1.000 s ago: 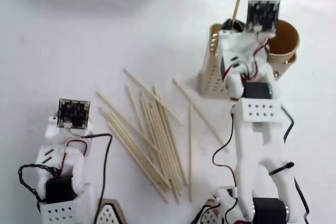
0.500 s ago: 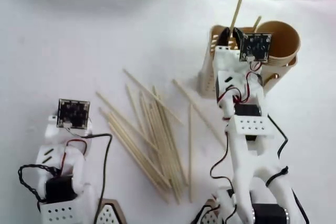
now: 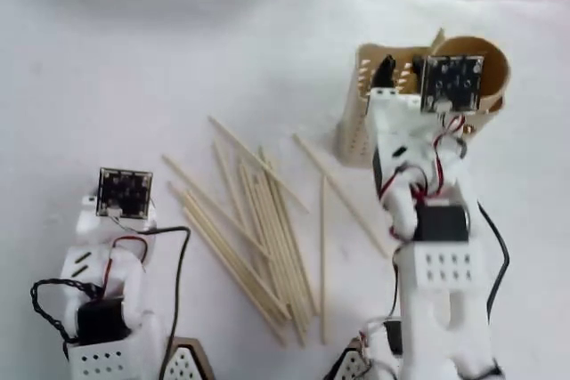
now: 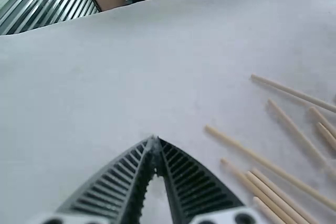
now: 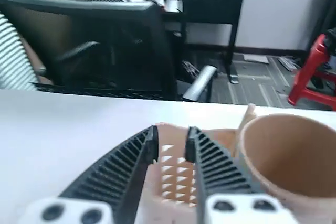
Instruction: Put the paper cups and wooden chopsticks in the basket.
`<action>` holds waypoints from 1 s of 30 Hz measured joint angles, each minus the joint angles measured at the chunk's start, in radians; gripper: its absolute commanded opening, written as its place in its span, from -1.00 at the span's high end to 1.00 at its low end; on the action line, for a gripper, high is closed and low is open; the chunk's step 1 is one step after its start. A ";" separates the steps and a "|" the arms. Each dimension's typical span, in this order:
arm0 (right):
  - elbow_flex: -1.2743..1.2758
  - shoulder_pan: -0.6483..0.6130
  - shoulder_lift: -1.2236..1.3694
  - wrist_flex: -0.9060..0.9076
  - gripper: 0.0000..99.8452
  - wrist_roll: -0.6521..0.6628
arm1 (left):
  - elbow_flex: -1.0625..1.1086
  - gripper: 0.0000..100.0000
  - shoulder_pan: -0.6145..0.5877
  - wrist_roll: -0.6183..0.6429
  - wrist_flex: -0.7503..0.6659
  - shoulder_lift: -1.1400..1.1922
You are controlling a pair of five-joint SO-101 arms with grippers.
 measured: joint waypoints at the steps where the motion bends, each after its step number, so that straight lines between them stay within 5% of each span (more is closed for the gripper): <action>1: -0.005 -0.023 -0.041 0.044 0.96 0.000 | 0.000 0.94 0.000 0.000 0.000 0.000; 12: 0.011 -0.153 -0.227 0.540 0.96 0.000 | -0.144 0.85 0.000 0.000 0.097 0.000; 21: 0.252 -0.166 -0.226 0.468 0.96 0.000 | -0.347 0.77 0.015 -0.075 0.247 0.051; 30: 0.353 -0.166 -0.226 0.361 0.96 0.000 | -0.631 0.71 0.029 -0.080 0.446 0.569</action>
